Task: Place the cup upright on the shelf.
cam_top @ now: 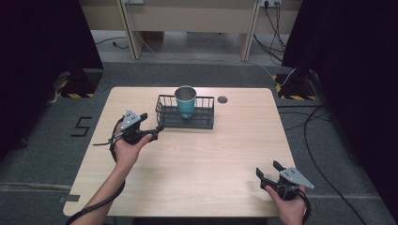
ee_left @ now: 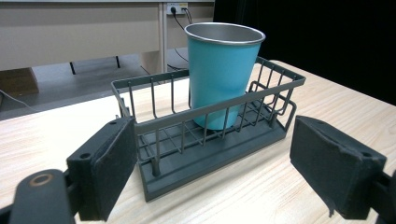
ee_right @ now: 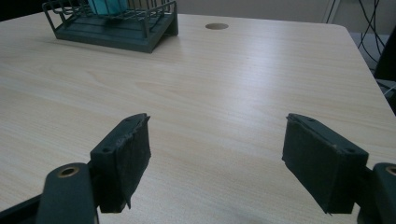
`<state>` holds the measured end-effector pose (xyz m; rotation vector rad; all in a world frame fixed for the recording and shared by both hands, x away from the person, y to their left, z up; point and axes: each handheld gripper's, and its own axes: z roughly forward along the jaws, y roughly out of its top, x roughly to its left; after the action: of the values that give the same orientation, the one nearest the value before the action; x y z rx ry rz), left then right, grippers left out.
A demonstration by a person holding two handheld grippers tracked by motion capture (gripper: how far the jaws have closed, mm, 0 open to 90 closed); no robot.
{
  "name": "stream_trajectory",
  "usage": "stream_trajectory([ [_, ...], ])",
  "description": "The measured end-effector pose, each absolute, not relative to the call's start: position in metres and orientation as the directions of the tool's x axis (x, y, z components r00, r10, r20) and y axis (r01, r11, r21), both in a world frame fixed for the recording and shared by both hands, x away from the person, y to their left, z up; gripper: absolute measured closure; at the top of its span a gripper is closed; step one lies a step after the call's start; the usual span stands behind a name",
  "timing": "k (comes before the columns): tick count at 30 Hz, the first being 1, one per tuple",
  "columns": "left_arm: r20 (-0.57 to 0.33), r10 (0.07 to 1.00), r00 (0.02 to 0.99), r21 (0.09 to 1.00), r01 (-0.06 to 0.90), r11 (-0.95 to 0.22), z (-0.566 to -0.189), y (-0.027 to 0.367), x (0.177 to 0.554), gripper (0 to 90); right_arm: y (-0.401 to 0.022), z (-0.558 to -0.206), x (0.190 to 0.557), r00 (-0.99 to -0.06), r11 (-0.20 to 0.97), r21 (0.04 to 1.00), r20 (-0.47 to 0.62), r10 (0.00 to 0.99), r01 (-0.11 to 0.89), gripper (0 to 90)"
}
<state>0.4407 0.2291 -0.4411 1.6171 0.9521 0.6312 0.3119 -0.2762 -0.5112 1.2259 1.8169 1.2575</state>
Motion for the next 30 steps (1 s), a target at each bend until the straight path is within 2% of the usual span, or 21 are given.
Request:
stream_trajectory([
  [30,-0.077,0.853,0.516,0.961,0.268,-0.076,-0.456,0.259,0.402,14.6,-0.276,-0.511,0.312,-0.385,0.119,0.930,0.026,0.923,0.349,24.0],
])
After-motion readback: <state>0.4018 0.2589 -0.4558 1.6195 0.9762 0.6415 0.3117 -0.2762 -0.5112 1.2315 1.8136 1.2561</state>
